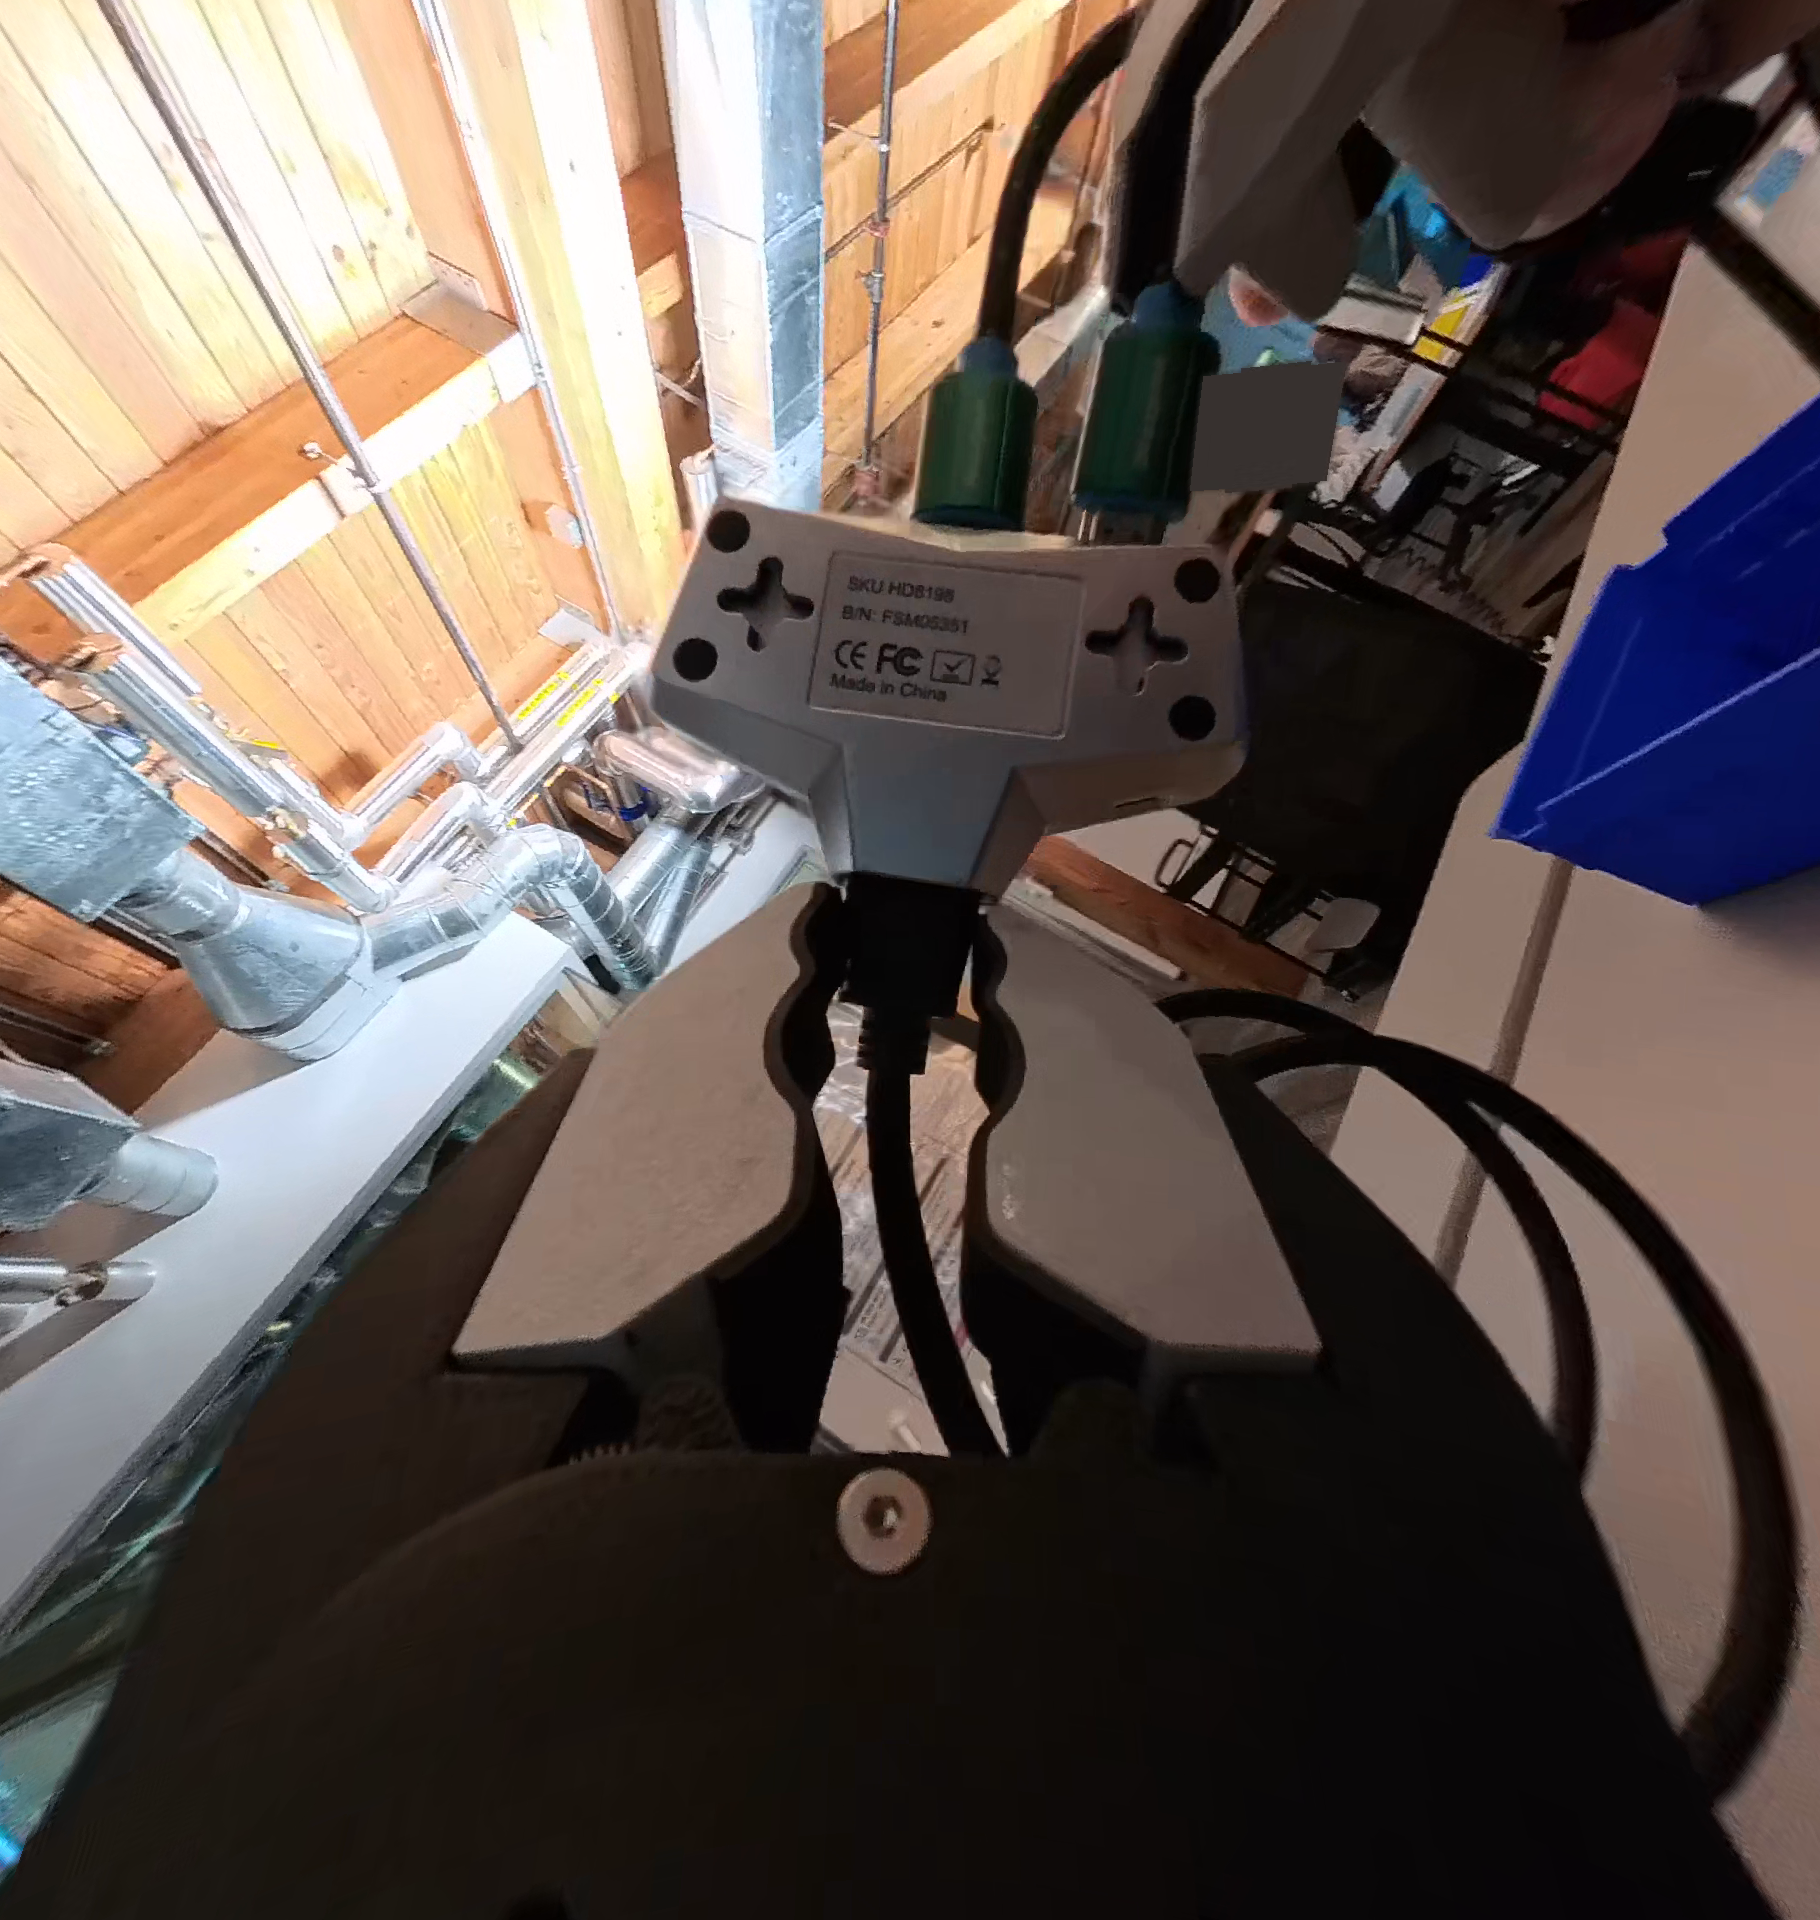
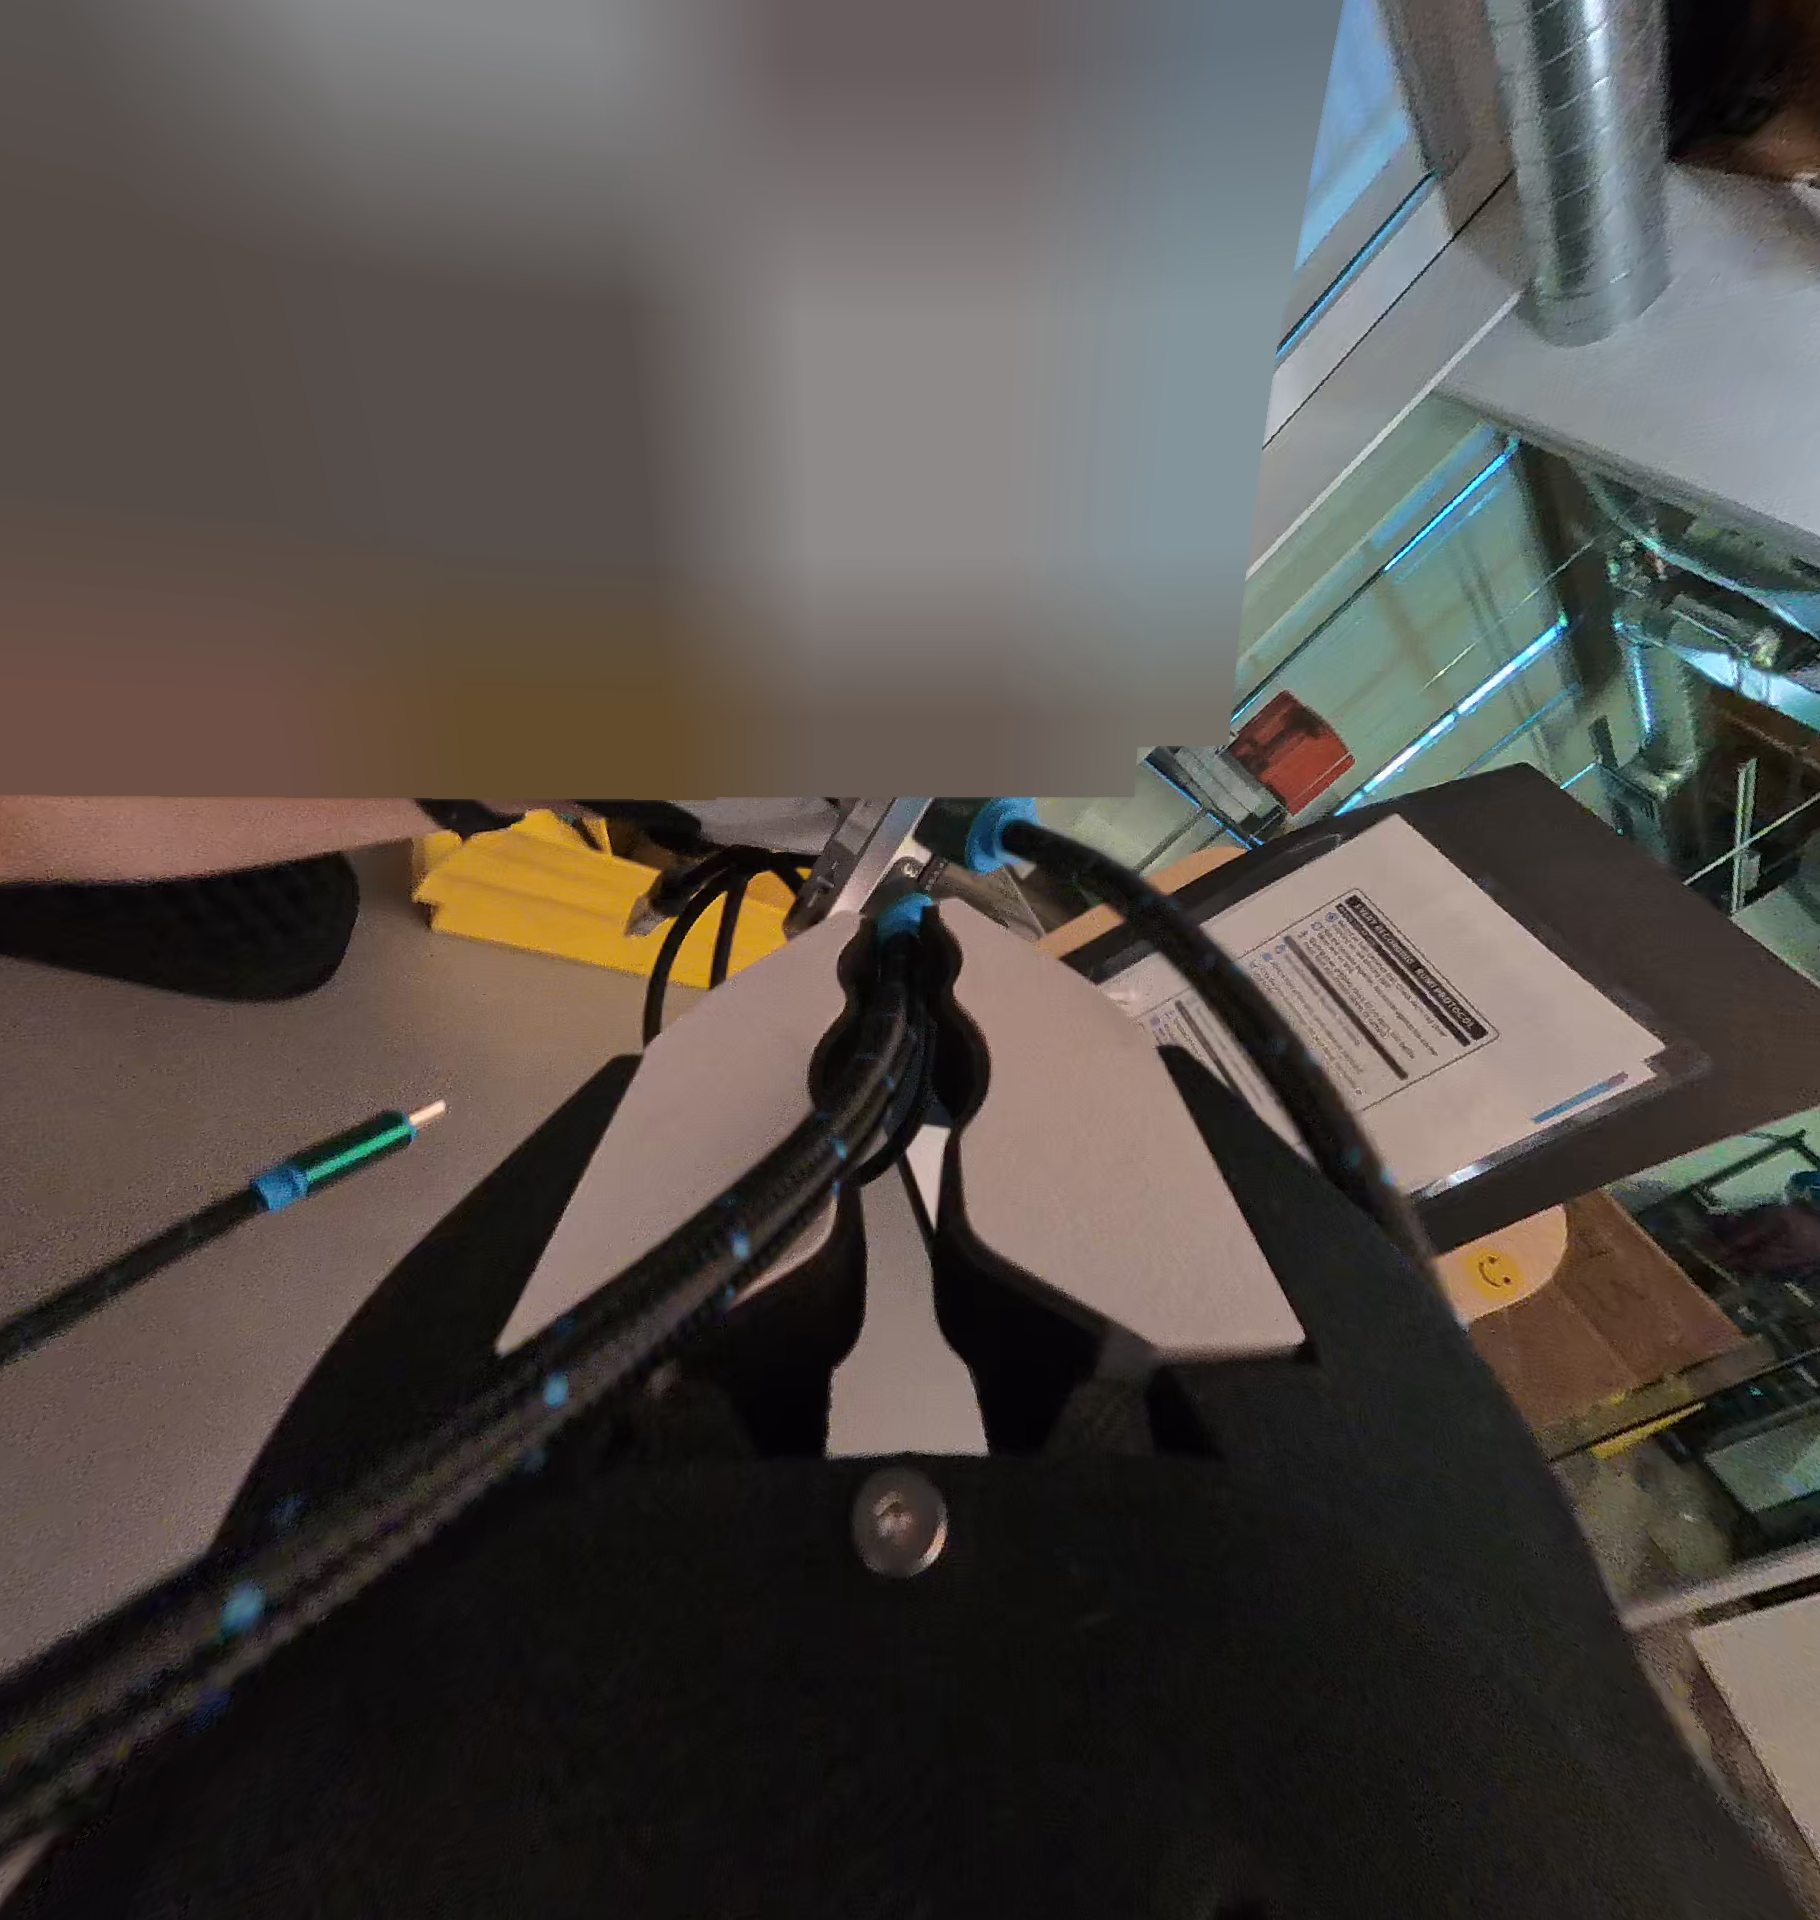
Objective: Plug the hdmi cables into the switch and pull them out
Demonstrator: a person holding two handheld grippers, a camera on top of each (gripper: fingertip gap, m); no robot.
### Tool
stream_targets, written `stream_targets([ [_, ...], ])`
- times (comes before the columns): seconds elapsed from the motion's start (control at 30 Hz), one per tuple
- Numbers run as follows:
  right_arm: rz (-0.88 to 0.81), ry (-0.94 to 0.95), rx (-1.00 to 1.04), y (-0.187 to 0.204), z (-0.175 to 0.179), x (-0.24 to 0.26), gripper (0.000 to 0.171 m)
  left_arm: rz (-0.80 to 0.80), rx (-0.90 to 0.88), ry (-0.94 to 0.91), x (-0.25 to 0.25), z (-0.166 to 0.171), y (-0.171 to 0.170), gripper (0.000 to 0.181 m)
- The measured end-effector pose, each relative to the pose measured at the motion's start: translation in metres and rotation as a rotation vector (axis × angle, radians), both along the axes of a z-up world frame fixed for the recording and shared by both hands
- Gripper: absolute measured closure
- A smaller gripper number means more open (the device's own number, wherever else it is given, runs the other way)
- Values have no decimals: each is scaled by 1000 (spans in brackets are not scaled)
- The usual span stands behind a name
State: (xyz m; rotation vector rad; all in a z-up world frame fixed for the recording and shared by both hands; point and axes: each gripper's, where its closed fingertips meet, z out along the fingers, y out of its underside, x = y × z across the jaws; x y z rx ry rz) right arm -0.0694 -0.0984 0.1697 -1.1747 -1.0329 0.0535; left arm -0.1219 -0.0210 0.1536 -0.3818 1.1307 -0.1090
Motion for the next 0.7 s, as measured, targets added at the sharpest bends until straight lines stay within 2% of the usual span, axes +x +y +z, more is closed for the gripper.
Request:
stream_targets([
  [0.27,36,197,-33,1,17,4,164,25,-3,-49,-4,11,-3,158],
  [0.7,102,346,-187,5,17,9,165,42,40,-34,-1,9,-6,159],
])
